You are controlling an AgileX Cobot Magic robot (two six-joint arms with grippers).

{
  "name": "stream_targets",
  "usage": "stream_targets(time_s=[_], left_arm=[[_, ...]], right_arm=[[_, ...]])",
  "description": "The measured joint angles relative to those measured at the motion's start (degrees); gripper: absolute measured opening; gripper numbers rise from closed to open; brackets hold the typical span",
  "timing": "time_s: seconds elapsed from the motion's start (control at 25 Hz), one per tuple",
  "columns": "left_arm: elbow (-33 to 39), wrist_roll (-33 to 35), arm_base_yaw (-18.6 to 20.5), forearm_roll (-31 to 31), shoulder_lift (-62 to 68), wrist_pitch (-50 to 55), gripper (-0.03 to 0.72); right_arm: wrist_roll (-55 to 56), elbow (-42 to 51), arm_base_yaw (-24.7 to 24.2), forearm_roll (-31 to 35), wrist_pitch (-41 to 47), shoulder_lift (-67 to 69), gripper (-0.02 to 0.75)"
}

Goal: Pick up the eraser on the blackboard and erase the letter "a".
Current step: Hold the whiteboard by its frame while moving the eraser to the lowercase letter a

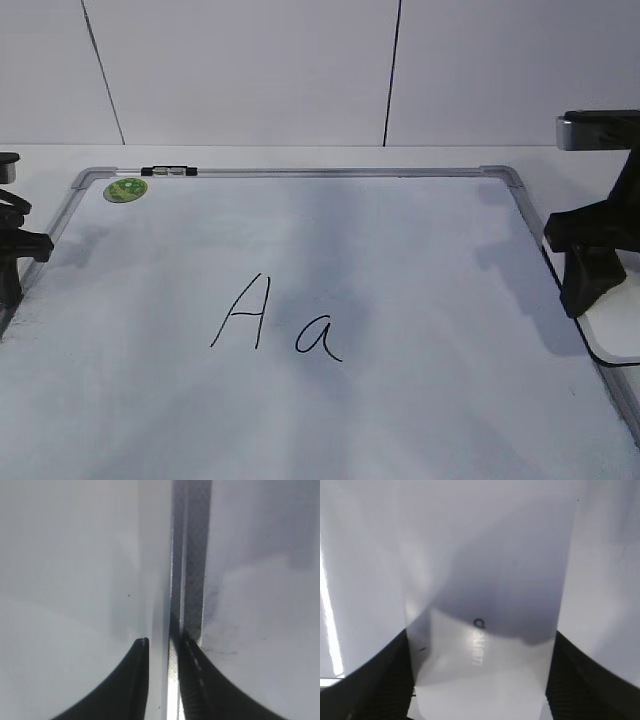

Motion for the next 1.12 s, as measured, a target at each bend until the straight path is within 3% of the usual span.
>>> stream_targets(time_s=[0.72,0.96,1.12], left_arm=[[-0.6,0.0,0.0,-0.4,0.8,0.5,0.141],[-0.6,0.0,-0.1,-1.0,0.8,0.5,0.034],[-0.6,0.0,-0.1,-1.0,0.8,0.6,0.02]], right_arm=[[-0.2,0.0,0.0,0.3,0.0,0.0,0.55],[-0.2,0.0,0.0,0.3,0.0,0.0,0.549],[-0.2,0.0,0.0,0.3,0.0,0.0,0.549]])
